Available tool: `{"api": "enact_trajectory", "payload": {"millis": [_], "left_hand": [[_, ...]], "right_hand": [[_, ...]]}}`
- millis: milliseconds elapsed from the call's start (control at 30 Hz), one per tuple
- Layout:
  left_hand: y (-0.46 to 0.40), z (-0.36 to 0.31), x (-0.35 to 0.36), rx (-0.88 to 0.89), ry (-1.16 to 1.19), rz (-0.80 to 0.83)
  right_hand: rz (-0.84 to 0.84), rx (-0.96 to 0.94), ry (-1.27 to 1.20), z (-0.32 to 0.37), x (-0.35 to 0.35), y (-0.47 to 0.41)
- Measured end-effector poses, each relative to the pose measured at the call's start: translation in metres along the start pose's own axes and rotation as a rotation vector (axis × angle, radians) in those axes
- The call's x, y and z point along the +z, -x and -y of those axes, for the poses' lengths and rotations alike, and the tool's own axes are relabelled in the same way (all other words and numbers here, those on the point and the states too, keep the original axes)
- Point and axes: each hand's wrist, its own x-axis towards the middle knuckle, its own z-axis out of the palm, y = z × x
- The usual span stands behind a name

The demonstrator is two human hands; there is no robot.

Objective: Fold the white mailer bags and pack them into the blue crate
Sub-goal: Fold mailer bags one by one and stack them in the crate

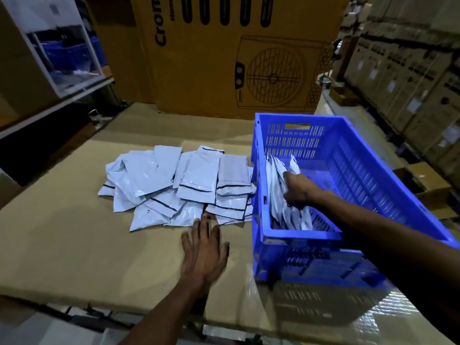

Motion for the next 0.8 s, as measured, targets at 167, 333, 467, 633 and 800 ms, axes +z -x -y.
{"api": "enact_trajectory", "payload": {"millis": [167,333,467,633,800], "left_hand": [[-0.001,0.000,0.001,-0.007,0.003,0.010],[-0.001,0.000,0.002,-0.020,0.001,-0.008],[-0.001,0.001,0.002,-0.018,0.007,-0.007],[-0.001,0.001,0.003,-0.014,-0.011,-0.008],[0.000,0.002,0.004,-0.014,-0.015,-0.016]], "right_hand": [[-0.053,-0.068,-0.119,0.006,-0.003,0.001],[-0.079,-0.013,-0.233,0.002,-0.001,0.002],[-0.020,-0.041,-0.192,0.010,0.005,-0.001],[-0.017,-0.066,-0.175,0.012,0.000,-0.004],[-0.034,-0.113,-0.186,0.008,-0.005,-0.004]]}}
